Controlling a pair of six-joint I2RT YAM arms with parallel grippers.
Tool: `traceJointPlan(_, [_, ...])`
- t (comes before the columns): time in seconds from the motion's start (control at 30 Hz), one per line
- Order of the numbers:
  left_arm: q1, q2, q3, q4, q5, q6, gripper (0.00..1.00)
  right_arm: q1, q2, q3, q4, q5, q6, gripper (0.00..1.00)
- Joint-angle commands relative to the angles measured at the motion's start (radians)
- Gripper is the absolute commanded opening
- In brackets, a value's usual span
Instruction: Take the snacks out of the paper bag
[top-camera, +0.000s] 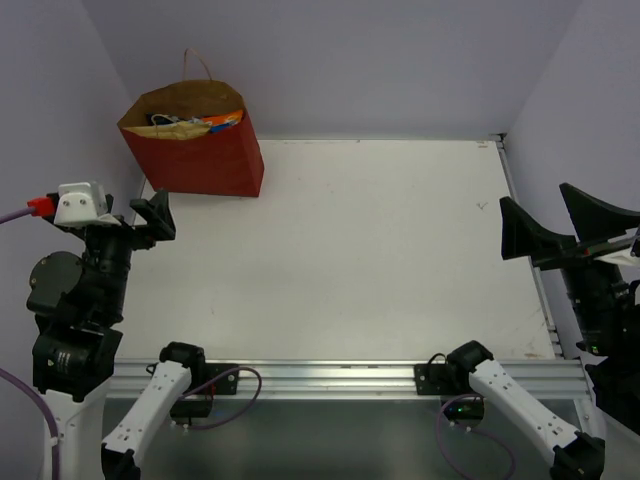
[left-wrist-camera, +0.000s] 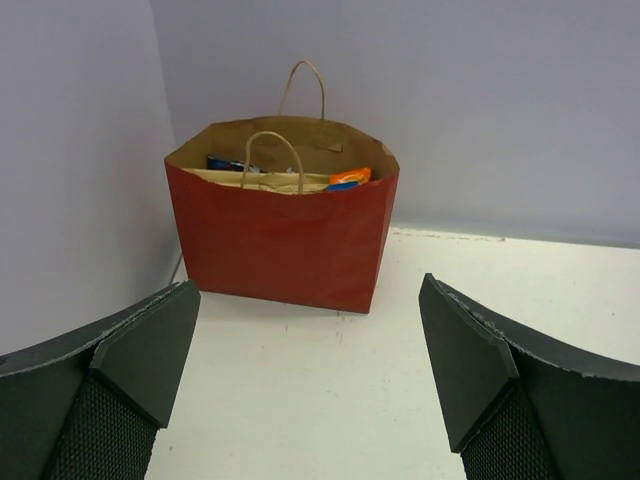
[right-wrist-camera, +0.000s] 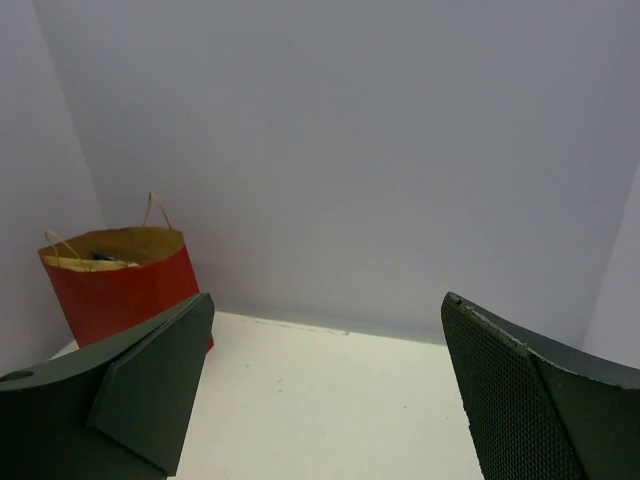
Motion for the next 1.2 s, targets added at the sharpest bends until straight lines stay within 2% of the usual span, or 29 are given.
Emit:
traceJointPlan(0.0, [-0.003, 0.045, 0.023, -0.018, 0.017, -0.027, 1.0, 0.003, 0.012, -0.007, 0.0, 0.008, 0.01, 0.99])
traceJointPlan(0.13, [-0.003, 0.163, 0.087, -0.023, 0.086, -0.094, 1.0, 0.003, 0.031, -0.026, -0.046, 0.01, 0.056, 0.99])
traceJointPlan(0.33, [-0.003, 0.486, 0.27, -0.03, 0.134, -0.104, 1.0, 0.002, 0.071, -0.072, -0.158, -0.111, 0.082, 0.99])
traceJointPlan(0.5, [-0.003, 0.776, 0.423, 0.034, 0.116, -0.056, 1.0, 0.003, 0.081, -0.153, -0.204, -0.205, 0.147, 0.99])
traceJointPlan(0.67, [-0.003, 1.084, 0.656, 0.036, 0.07, 0.007, 1.0, 0.003, 0.074, -0.236, -0.196, -0.28, 0.19, 0.99])
traceJointPlan(0.9, [-0.003, 1.378, 0.888, -0.012, 0.106, 0.033, 0.99, 0.003, 0.103, -0.273, -0.213, -0.3, 0.188, 0.99])
traceJointPlan(1.0, [-0.003, 1.442, 0.913, -0.003, 0.119, 0.036, 0.93, 0.003, 0.118, -0.277, -0.219, -0.292, 0.178, 0.99])
traceJointPlan(1.07, [-0.005, 1.473, 0.919, 0.008, 0.117, 0.039, 0.82, 0.003, 0.138, -0.279, -0.222, -0.292, 0.173, 0.99])
traceJointPlan(1.17, [-0.005, 1.495, 0.917, 0.029, 0.132, 0.054, 0.72, 0.003, 0.166, -0.276, -0.224, -0.3, 0.161, 0.99])
